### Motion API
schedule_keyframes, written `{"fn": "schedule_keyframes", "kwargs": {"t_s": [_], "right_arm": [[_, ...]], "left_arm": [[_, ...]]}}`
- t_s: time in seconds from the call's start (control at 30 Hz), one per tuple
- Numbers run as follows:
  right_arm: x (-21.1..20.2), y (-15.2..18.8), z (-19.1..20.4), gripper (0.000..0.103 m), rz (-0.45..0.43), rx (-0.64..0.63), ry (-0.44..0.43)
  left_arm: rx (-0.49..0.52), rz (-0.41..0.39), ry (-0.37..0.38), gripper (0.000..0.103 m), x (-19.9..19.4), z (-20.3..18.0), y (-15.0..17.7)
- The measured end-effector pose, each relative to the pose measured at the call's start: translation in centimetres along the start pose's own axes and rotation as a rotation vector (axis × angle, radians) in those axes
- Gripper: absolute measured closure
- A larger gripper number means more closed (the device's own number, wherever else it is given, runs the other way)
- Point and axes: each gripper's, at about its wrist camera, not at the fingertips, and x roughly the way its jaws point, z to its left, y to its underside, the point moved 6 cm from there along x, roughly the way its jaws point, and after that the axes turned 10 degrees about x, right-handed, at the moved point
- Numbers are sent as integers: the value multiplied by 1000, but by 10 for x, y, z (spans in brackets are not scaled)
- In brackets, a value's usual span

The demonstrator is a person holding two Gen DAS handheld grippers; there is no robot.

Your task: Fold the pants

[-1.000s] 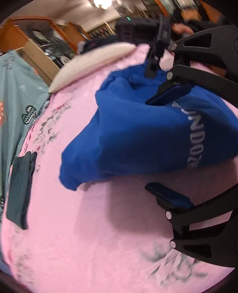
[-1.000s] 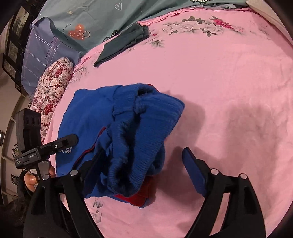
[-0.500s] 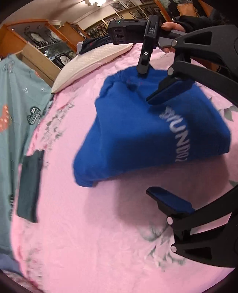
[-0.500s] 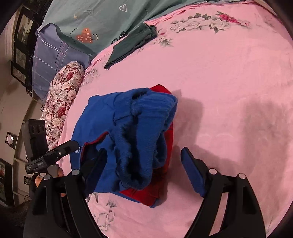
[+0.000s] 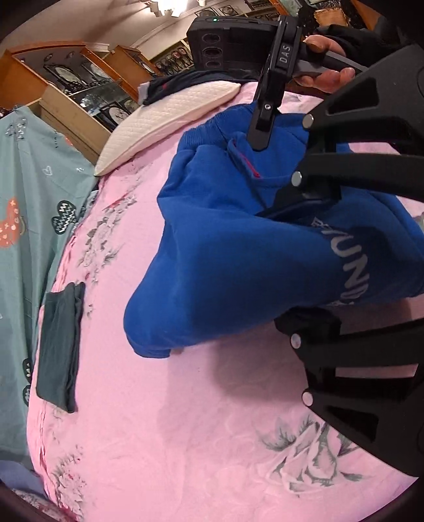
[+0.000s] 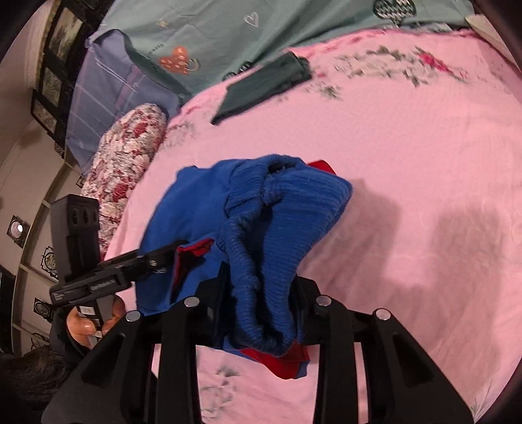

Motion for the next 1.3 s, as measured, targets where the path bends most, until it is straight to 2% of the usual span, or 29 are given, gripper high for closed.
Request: {"fn": "schedule_keyframes", "kwargs": {"t_s": [0.13, 0.2, 0.3, 0.4, 0.53, 0.6, 0.63, 0.67, 0.7, 0.77, 0.8, 0.83, 0.87, 0.93, 1.0, 1.07, 1.13, 1.17, 1.2, 1.23, 1.27, 1.3], "right_arm": [[-3, -30, 29, 71, -33, -50, -16], [-2, -56, 47, 71, -59, -87, -17], [1, -108, 76, 71, -108, -136, -17], [16, -171, 102, 71, -150, -171, -10], [61, -256, 116, 70, -179, -188, 9], [101, -295, 109, 66, -182, -195, 50], [126, -310, 99, 51, -183, -202, 106], [157, -325, 78, 43, -178, -196, 217], [181, -331, 56, 40, -157, -173, 306], [211, -330, 15, 44, -111, -82, 421], [210, -327, 10, 48, -129, -63, 391], [202, -324, 14, 49, -172, -76, 357], [188, -321, 22, 49, -247, -126, 363], [166, -320, 45, 49, -349, -193, 310], [157, -322, 70, 49, -373, -214, 217], [174, -328, 79, 51, -300, -191, 200], [208, -331, 65, 59, -195, -144, 297], [229, -330, 49, 59, -129, -109, 353], [243, -328, 37, 59, -101, -102, 400], [244, -328, 36, 60, -130, -134, 409], [242, -327, 39, 60, -134, -153, 410], [238, -328, 41, 60, -142, -143, 397]], "left_arm": [[36, -63, -31, 57, -26, 5, -28], [54, -83, -53, 57, -34, 11, -50], [86, -118, -96, 57, -46, 24, -103], [109, -165, -146, 57, -52, 49, -174], [80, -182, -183, 53, -29, 96, -253], [70, -167, -224, 46, 4, 134, -287], [68, -157, -250, 35, 20, 155, -297], [62, -139, -285, 19, 41, 177, -306], [48, -113, -337, 15, 62, 202, -309], [-35, 13, -464, 15, 102, 264, -293], [-73, 26, -421, 14, 107, 275, -286], [-115, -19, -368, 14, 99, 281, -280], [-111, -50, -367, 15, 88, 280, -278], [-69, -124, -396, 16, 63, 268, -280], [-23, -224, -414, 16, 41, 245, -288], [4, -242, -433, 15, 42, 228, -296], [30, -153, -516, 15, 71, 224, -299], [19, -91, -553, 16, 89, 235, -299], [-6, -36, -588, 15, 105, 250, -297], [-49, -24, -567, 9, 116, 262, -290], [-74, -53, -580, 3, 114, 266, -289], [-76, -63, -584, 3, 111, 265, -290]]}}
